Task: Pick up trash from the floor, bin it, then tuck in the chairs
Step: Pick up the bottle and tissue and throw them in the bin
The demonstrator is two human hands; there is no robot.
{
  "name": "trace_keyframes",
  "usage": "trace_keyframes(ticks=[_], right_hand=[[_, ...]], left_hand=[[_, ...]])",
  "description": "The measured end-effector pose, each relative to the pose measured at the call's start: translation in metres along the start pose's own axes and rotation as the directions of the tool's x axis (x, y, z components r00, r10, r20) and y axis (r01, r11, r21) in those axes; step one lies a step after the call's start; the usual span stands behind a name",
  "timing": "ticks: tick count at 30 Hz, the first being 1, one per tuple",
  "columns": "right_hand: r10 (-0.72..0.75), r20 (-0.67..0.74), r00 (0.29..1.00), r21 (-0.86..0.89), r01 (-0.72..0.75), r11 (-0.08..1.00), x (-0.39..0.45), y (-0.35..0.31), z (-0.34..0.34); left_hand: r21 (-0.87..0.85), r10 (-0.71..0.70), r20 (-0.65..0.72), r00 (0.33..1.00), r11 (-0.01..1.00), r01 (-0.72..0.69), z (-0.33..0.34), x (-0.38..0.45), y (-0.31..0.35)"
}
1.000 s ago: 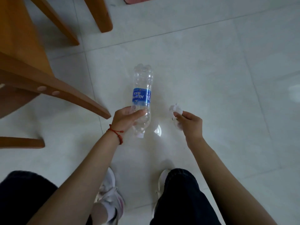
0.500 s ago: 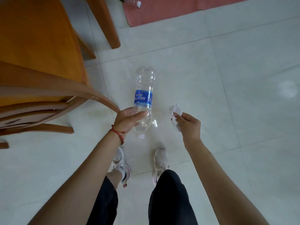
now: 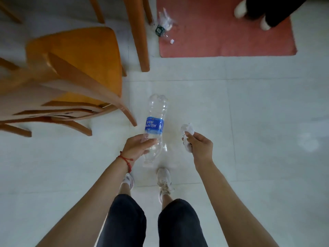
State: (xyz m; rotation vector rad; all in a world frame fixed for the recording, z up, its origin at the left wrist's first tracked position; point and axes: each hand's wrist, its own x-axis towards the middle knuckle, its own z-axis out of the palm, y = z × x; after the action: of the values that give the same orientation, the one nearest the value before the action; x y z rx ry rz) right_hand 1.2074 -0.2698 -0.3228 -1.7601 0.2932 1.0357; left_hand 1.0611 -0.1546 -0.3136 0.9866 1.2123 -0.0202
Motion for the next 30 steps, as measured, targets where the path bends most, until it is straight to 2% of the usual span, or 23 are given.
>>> trace_keyframes(ticks=[5,10,13,21,25,30], right_hand=[[-0.060,0.092,0.994,-0.159,0.075,0.985,-0.034,-0.013,0.007],[-0.086,0.171,0.981,-0.240,0.127,0.962,-0.062,-0.014,0.022],[-0.086,0.226,0.970,-0.301,0.153,0.941,-0.078,-0.007,0.037],[-0.096,0.389,0.916,-0.490,0.294,0.821,-0.133,0.034,0.088],[-0.049,0.493,0.868,-0.555,0.358,0.751,-0.170,0.067,0.117],[0.038,0.620,0.784,-0.602,0.444,0.663,-0.222,0.111,0.158]], left_hand=[[-0.112,-0.004,-0.121,0.993,0.994,-0.009,-0.008,-0.044,-0.013],[-0.309,-0.038,-0.217,0.975,0.951,-0.032,-0.024,-0.080,-0.027],[-0.363,-0.051,-0.271,0.961,0.930,-0.053,-0.041,-0.101,-0.038],[-0.505,-0.092,-0.390,0.916,0.853,-0.130,-0.098,-0.165,-0.097],[-0.604,-0.137,-0.475,0.869,0.769,-0.209,-0.126,-0.208,-0.141],[-0.705,-0.264,-0.565,0.781,0.646,-0.292,-0.152,-0.262,-0.198]])
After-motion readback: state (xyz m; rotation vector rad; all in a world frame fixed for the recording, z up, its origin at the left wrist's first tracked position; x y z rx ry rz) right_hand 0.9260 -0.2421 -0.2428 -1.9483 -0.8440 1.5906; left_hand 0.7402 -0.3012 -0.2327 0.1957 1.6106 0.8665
